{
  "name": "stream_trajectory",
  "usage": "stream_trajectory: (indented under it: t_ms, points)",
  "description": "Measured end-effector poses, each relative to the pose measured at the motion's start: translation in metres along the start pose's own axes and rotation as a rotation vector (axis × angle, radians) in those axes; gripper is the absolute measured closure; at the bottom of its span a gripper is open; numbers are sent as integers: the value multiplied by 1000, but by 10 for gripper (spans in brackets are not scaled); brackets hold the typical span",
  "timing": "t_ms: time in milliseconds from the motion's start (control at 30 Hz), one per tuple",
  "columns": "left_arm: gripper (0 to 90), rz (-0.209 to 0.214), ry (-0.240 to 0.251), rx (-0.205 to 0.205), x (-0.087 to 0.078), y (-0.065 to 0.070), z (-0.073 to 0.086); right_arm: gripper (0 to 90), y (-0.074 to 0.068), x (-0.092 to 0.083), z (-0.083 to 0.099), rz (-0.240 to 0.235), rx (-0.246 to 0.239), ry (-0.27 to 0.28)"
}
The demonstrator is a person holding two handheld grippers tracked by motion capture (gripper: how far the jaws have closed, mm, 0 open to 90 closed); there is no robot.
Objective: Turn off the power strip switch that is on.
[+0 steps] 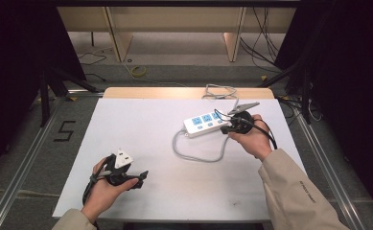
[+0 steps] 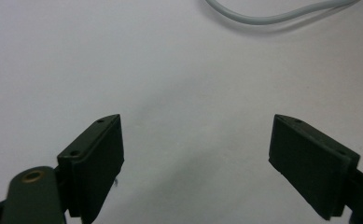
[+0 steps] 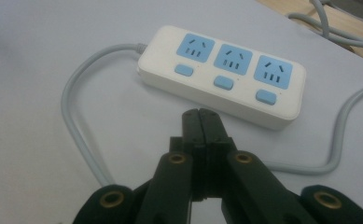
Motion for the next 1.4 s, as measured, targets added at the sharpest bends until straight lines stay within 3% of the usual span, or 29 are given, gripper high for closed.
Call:
stream_trajectory:
  t_ms: [1400]
  points:
    - [178, -1, -7, 28, 1, 3, 0, 900, -2, 14, -21, -4, -1, -20]
Point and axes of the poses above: each handheld gripper's, and its own axes: x roughly forward along the jaws, z roughly out of its underside, y roughly to its right, the point moved 6 cm from there along x, roughly forward along the jaws, and after that the axes turned 14 degrees about -y, right-handed, at the moved point
